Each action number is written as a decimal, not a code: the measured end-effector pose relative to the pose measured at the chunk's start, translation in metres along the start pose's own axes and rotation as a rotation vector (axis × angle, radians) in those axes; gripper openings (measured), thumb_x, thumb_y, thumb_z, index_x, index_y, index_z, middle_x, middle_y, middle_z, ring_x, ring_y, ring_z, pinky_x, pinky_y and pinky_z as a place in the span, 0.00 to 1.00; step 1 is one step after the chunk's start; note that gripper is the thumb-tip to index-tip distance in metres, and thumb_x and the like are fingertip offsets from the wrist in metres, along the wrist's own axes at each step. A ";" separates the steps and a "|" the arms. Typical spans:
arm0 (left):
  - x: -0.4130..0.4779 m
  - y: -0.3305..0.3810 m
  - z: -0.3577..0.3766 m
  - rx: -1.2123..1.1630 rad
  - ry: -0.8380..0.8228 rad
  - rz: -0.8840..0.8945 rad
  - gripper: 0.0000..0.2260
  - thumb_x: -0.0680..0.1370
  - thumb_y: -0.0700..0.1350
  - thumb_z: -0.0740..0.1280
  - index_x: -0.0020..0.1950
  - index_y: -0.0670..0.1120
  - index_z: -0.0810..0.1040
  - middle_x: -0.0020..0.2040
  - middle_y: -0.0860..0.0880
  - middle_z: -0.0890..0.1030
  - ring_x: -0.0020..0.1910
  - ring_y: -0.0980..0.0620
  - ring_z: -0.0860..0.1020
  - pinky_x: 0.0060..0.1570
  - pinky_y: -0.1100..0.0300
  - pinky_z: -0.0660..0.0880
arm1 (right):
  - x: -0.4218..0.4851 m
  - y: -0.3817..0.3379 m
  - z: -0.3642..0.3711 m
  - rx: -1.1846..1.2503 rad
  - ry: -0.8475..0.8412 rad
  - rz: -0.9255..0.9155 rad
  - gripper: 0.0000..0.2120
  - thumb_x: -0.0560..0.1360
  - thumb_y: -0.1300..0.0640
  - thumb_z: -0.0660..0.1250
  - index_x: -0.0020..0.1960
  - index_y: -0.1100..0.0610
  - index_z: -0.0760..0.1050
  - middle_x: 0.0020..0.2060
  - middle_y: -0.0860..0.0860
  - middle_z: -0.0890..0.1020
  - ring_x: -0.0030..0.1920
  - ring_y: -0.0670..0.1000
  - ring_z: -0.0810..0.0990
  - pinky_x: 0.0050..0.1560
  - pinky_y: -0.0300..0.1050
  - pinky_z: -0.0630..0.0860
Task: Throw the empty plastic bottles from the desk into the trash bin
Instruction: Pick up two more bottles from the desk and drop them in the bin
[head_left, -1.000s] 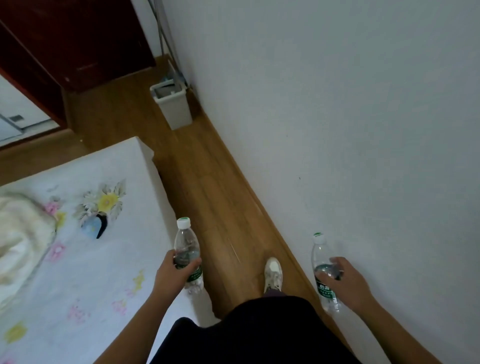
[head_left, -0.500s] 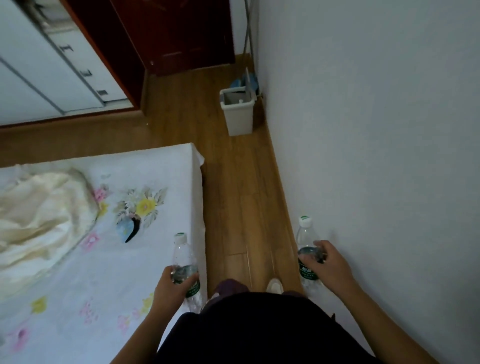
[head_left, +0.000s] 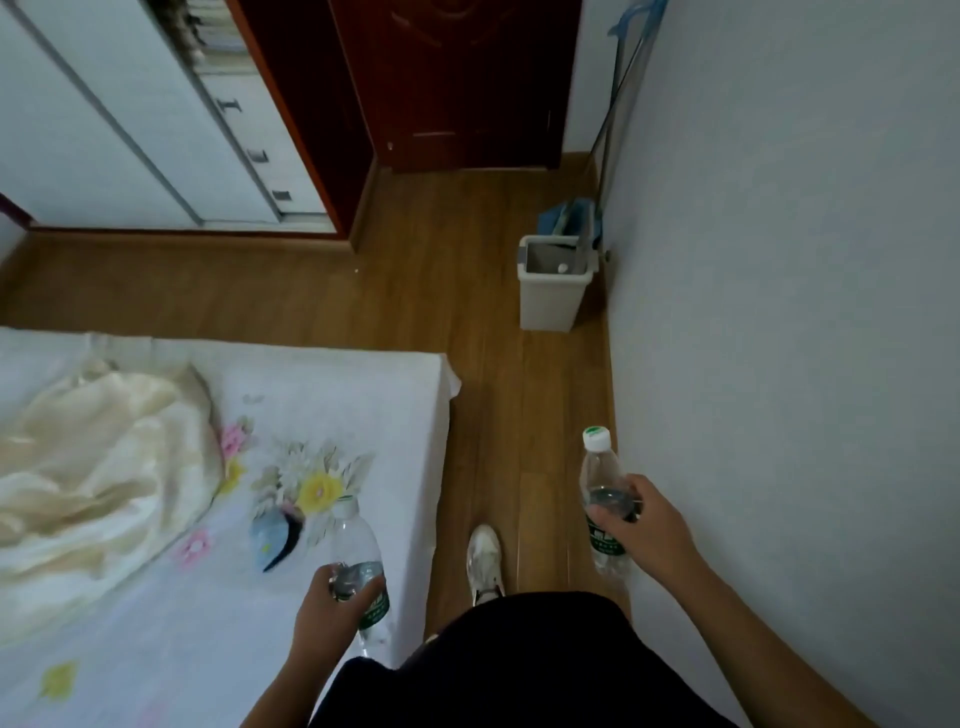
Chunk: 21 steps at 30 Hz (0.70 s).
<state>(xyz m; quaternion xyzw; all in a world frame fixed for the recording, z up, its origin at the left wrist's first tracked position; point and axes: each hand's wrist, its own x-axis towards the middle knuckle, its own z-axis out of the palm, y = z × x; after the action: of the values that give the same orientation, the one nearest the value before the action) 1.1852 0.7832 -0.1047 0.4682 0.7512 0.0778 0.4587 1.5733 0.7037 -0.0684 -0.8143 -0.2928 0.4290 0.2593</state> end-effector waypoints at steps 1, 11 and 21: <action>0.020 0.021 -0.002 0.012 -0.006 0.017 0.31 0.63 0.60 0.77 0.58 0.45 0.75 0.52 0.43 0.83 0.51 0.41 0.82 0.54 0.47 0.77 | 0.015 -0.009 -0.003 0.002 0.023 0.004 0.28 0.69 0.43 0.75 0.64 0.51 0.72 0.55 0.49 0.81 0.54 0.51 0.80 0.53 0.48 0.77; 0.147 0.219 0.007 0.109 -0.066 0.239 0.22 0.72 0.55 0.75 0.60 0.48 0.73 0.51 0.47 0.80 0.49 0.45 0.80 0.50 0.52 0.76 | 0.122 -0.047 -0.048 0.048 0.133 0.138 0.30 0.69 0.46 0.77 0.67 0.53 0.71 0.55 0.50 0.80 0.56 0.54 0.80 0.54 0.48 0.76; 0.253 0.348 0.034 0.071 -0.045 0.165 0.23 0.71 0.55 0.76 0.60 0.48 0.74 0.51 0.49 0.83 0.51 0.47 0.82 0.49 0.51 0.77 | 0.296 -0.142 -0.104 0.029 0.075 0.083 0.20 0.70 0.49 0.76 0.57 0.48 0.71 0.49 0.50 0.80 0.49 0.51 0.79 0.48 0.46 0.74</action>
<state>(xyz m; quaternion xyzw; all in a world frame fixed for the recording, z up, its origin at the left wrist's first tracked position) 1.3954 1.1594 -0.0899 0.5461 0.7017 0.0781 0.4508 1.7616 0.9918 -0.0829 -0.8374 -0.2424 0.4129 0.2637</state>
